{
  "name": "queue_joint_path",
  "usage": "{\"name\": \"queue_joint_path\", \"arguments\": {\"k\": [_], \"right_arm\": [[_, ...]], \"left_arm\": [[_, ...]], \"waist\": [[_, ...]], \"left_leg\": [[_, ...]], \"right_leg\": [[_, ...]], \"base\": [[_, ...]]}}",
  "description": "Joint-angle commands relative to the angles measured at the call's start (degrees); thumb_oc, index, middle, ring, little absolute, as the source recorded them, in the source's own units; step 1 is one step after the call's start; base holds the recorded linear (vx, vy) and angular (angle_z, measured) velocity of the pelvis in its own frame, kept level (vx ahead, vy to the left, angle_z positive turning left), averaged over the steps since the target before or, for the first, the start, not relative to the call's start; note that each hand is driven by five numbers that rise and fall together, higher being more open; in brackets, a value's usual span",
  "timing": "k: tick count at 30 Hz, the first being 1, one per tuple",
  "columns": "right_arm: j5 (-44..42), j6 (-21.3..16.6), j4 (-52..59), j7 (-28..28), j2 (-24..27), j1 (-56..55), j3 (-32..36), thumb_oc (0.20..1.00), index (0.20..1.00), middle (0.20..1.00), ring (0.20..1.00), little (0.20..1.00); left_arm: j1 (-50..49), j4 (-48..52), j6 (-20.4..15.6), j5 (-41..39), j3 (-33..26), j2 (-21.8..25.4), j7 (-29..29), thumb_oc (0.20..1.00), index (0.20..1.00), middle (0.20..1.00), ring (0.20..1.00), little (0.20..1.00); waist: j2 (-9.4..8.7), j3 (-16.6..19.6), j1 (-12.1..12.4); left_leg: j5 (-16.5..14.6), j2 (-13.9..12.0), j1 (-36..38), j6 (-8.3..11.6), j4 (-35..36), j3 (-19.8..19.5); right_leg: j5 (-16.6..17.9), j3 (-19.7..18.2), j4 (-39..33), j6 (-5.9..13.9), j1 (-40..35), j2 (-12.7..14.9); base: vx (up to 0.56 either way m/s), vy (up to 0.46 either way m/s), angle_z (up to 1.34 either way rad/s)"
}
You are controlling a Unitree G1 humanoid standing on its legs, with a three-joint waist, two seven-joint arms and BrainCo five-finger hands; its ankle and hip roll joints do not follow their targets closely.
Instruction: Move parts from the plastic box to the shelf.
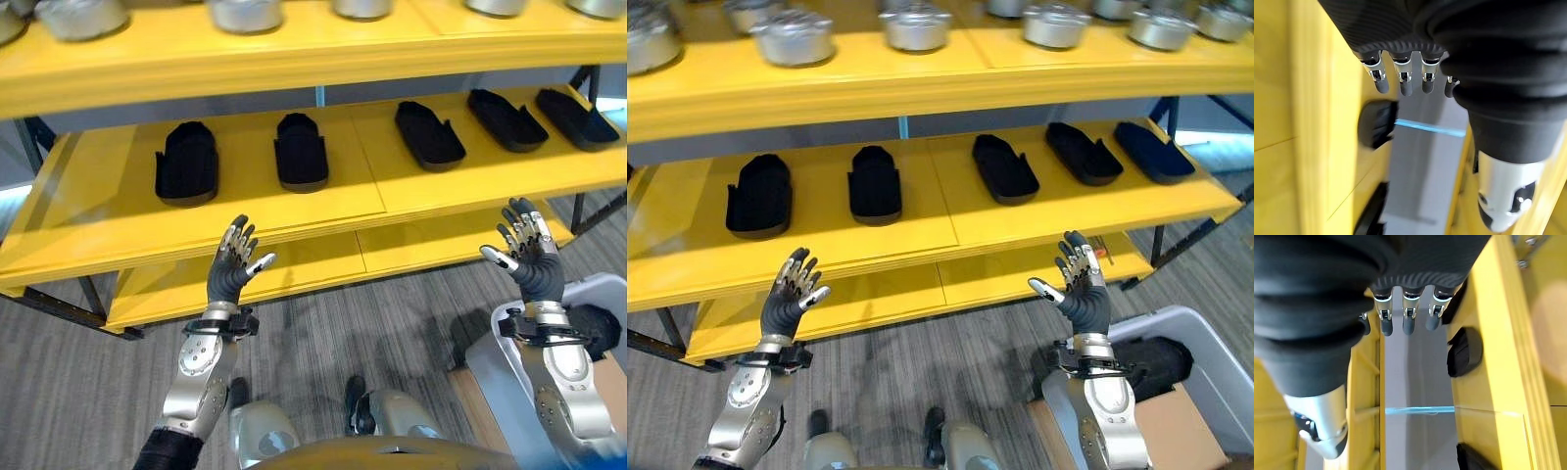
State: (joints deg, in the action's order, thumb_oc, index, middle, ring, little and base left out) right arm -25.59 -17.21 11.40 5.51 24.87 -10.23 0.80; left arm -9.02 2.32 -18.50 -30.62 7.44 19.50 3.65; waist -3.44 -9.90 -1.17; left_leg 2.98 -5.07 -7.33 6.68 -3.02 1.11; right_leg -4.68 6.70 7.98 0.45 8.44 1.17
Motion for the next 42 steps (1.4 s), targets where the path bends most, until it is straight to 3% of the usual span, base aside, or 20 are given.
{"name": "queue_joint_path", "arguments": {"k": [1,3,5,9,14,21,22,24,27,28,29,30,31,34,40,42], "right_arm": [[1.2,-2.4,1.7,-1.8,0.3,2.7,-2.6,1.000,1.000,1.000,1.000,1.000],[1.5,-2.1,1.0,-2.3,0.0,4.2,-4.0,1.000,1.000,1.000,1.000,1.000],[1.5,-1.9,0.9,-3.1,-0.4,5.5,-5.6,1.000,1.000,1.000,1.000,1.000],[0.3,-1.2,0.7,-3.8,-1.5,4.9,-6.4,1.000,1.000,1.000,1.000,1.000],[0.5,-0.5,-1.0,-2.8,-2.0,7.0,-8.5,1.000,1.000,1.000,1.000,1.000],[0.6,0.1,-1.7,-2.7,-3.0,9.6,-11.3,1.000,1.000,1.000,1.000,1.000],[0.7,0.4,-1.8,-2.6,-3.5,10.8,-12.1,1.000,1.000,1.000,1.000,1.000],[1.7,0.6,-1.7,-1.8,-4.4,12.1,-13.1,1.000,1.000,1.000,1.000,1.000],[2.8,1.3,-2.9,-1.1,-4.7,14.5,-14.4,1.000,1.000,1.000,1.000,1.000],[3.8,1.9,-3.6,-1.3,-4.7,15.4,-14.7,1.000,1.000,1.000,1.000,1.000],[3.9,1.9,-3.6,-1.3,-4.7,15.4,-14.7,1.000,1.000,1.000,1.000,1.000],[4.0,2.1,-4.4,-0.9,-4.7,15.7,-14.7,1.000,1.000,1.000,1.000,1.000],[4.1,2.3,-4.3,-0.8,-4.5,15.8,-14.5,1.000,1.000,1.000,1.000,1.000],[3.4,2.2,-3.7,-1.2,-3.9,13.7,-13.2,1.000,1.000,1.000,1.000,1.000],[2.1,1.0,-4.0,0.5,-2.2,11.3,-9.9,1.000,1.000,1.000,1.000,1.000],[2.1,0.7,-4.2,1.6,-1.5,11.6,-9.4,1.000,1.000,1.000,1.000,1.000]], "left_arm": [[4.1,1.6,-2.6,1.5,-2.7,1.5,-1.9,1.000,1.000,1.000,1.000,1.000],[4.6,1.6,-2.6,1.9,-2.2,1.4,-1.9,1.000,1.000,1.000,1.000,1.000],[4.8,1.6,-2.7,1.9,-1.9,1.4,-2.0,1.000,1.000,1.000,1.000,1.000],[5.5,1.5,-2.9,1.9,-1.0,1.1,-2.4,1.000,1.000,1.000,1.000,1.000],[6.8,0.9,-3.3,1.6,-0.6,1.3,-1.2,1.000,1.000,1.000,1.000,1.000],[7.5,1.3,-4.0,3.3,-0.4,2.7,-0.2,1.000,1.000,1.000,1.000,1.000],[8.3,1.4,-3.9,3.2,-0.3,3.1,0.2,1.000,1.000,1.000,1.000,1.000],[8.7,2.0,-4.0,3.2,-0.5,3.4,1.1,1.000,1.000,1.000,1.000,1.000],[7.6,2.1,-3.7,2.1,-1.9,3.3,1.5,1.000,1.000,1.000,1.000,1.000],[7.0,2.3,-3.4,2.1,-2.3,3.2,1.5,1.000,1.000,1.000,1.000,1.000],[6.9,2.3,-3.4,2.1,-2.3,3.2,1.5,1.000,1.000,1.000,1.000,1.000],[6.9,1.9,-3.2,2.2,-2.4,3.0,1.4,1.000,1.000,1.000,1.000,1.000],[6.8,1.9,-3.0,2.3,-2.5,2.9,1.3,1.000,1.000,1.000,1.000,1.000],[7.3,0.6,-2.6,3.4,-1.4,2.0,1.1,1.000,1.000,1.000,1.000,1.000],[10.9,-0.7,-2.5,1.6,1.6,0.3,1.0,1.000,1.000,1.000,1.000,1.000],[11.1,-1.1,-2.4,1.2,1.8,0.0,1.4,1.000,1.000,1.000,1.000,1.000]], "waist": [[-0.15,1.2,-1.0],[0.01,1.3,-0.7],[0.11,1.6,-0.8],[0.11,3.2,-2.1],[0.23,3.1,-3.1],[1.05,2.6,-3.8],[1.39,1.7,-3.3],[1.74,0.7,-2.2],[2.66,-0.2,-1.4],[2.96,-0.6,-1.0],[3.08,-0.6,-1.0],[2.51,-1.2,-1.2],[2.13,-1.4,-1.5],[0.79,0.0,-2.4],[1.30,1.2,-5.0],[1.45,0.2,-5.8]], "left_leg": [[3.5,6.7,-6.1,-5.48,-1.8,-5.1],[2.9,10.1,-5.8,-6.23,-1.4,-8.9],[1.5,10.5,-4.2,-7.19,-0.5,-10.5],[1.5,9.4,-0.7,-7.66,3.1,-7.2],[-0.8,9.3,0.4,-9.19,2.0,-3.2],[-3.3,9.0,1.1,-10.41,1.2,2.0],[-4.3,8.3,1.4,-10.87,0.7,3.8],[-5.8,7.2,3.1,-10.67,0.7,6.8],[-6.7,5.3,5.9,-9.91,1.9,11.4],[-8.2,4.6,7.7,-9.27,2.1,13.0],[-8.3,4.5,7.9,-9.29,2.2,13.0],[-8.1,4.8,9.0,-9.28,2.5,14.9],[-8.4,5.1,9.9,-9.21,2.7,15.3],[-10.4,5.2,11.2,-8.57,2.4,14.3],[-13.2,0.9,9.1,-5.93,-4.6,14.0],[-11.5,-1.9,5.5,-4.28,-16.1,13.8]], "right_leg": [[5.7,-3.5,-10.6,2.12,-8.3,-0.6],[6.7,-5.5,-11.3,2.29,-7.4,-1.6],[6.6,-7.9,-11.2,2.45,-6.8,-2.4],[5.8,-9.3,-10.4,2.24,-7.0,-2.0],[5.1,-12.9,-7.1,2.35,-5.6,-1.7],[5.1,-18.5,-3.1,4.12,-2.4,-2.3],[3.7,-16.9,1.9,4.92,-0.3,-2.0],[4.3,-7.4,4.0,6.46,1.4,3.0],[8.9,2.8,0.6,6.76,4.2,9.6],[10.4,7.7,-0.9,8.11,5.8,12.1],[10.5,7.8,-1.2,8.24,5.5,12.0],[13.0,10.7,-3.1,8.38,6.0,12.8],[14.3,11.1,-4.1,8.80,6.2,12.9],[13.3,8.6,-5.9,7.96,3.6,11.1],[9.9,10.4,-4.5,5.79,1.9,9.1],[7.6,9.8,-3.8,3.60,0.8,7.7]], "base": [[0.04,-0.030,-0.58],[0.00,0.008,-1.19],[0.04,0.053,-1.14],[0.11,0.097,-0.93],[0.06,0.096,-0.62],[0.04,0.115,-0.67],[0.01,0.120,-0.63],[0.05,0.064,-0.92],[0.11,0.010,-1.38],[0.16,0.008,-1.46],[0.15,-0.018,-1.27],[0.09,-0.058,-1.24],[0.14,-0.091,-0.87],[0.24,-0.146,-0.07],[0.18,-0.149,0.36],[0.11,-0.172,0.23]]}}
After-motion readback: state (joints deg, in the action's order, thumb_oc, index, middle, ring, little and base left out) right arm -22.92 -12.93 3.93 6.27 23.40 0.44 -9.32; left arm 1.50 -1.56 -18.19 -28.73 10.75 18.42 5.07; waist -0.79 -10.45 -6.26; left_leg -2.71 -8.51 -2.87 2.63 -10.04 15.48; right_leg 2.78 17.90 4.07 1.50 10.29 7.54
